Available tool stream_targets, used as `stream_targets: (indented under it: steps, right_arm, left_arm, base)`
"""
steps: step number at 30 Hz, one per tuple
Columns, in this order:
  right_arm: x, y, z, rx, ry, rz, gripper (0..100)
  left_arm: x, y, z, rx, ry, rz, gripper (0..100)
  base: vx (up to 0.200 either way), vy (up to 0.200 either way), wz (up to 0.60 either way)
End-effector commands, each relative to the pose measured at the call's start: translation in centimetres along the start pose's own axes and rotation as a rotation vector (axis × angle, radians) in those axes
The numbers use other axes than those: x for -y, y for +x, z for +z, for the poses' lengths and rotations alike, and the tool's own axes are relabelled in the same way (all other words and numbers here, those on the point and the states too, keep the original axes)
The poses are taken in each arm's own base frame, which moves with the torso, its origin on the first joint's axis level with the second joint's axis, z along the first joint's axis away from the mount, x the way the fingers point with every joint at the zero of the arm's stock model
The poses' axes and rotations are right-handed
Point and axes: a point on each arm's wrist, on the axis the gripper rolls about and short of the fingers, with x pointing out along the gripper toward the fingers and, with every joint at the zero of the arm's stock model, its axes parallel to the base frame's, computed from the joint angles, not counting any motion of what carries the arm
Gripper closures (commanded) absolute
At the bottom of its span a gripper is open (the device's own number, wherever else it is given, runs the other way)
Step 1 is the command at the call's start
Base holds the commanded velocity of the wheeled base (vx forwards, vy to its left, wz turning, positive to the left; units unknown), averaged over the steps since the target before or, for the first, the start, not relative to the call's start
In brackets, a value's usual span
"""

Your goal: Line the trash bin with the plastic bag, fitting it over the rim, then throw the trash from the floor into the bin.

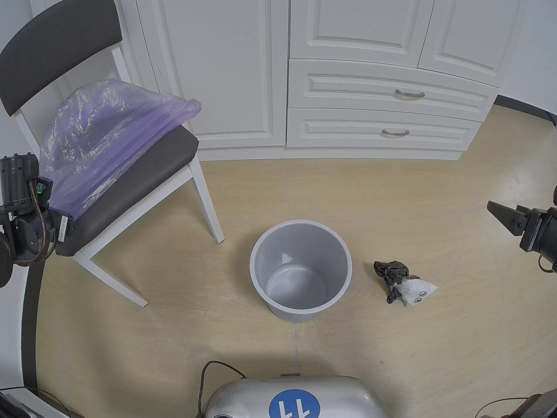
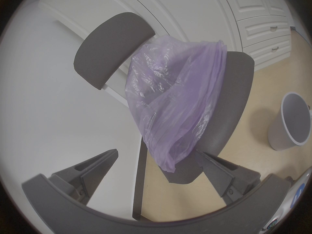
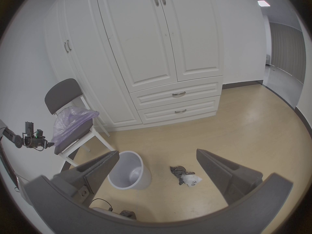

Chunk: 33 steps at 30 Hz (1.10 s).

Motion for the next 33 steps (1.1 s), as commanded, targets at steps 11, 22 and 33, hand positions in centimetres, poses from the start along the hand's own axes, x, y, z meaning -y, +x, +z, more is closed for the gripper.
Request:
stream_targets:
  steps: [11,22,33]
  right_arm:
    - [0.6,-0.4,0.4,0.020,0.026,0.001,0]
    - [0.6,-0.4,0.3,0.017,0.028,0.002,0]
    - [0.6,-0.3,0.3,0.014,0.028,0.003,0]
  left_arm:
    - [-1.1,3.0,-0.6,-0.072,-0.023,0.051,0]
    - [0.0,5.9,-0.3,-0.041,-0.050,0.073,0]
    - [-0.4,6.3,1.2,0.019,-0.082,0.095,0]
  base:
    - [0.000,0.000,0.00]
    - [0.000,0.000,0.00]
    - [0.000,0.000,0.00]
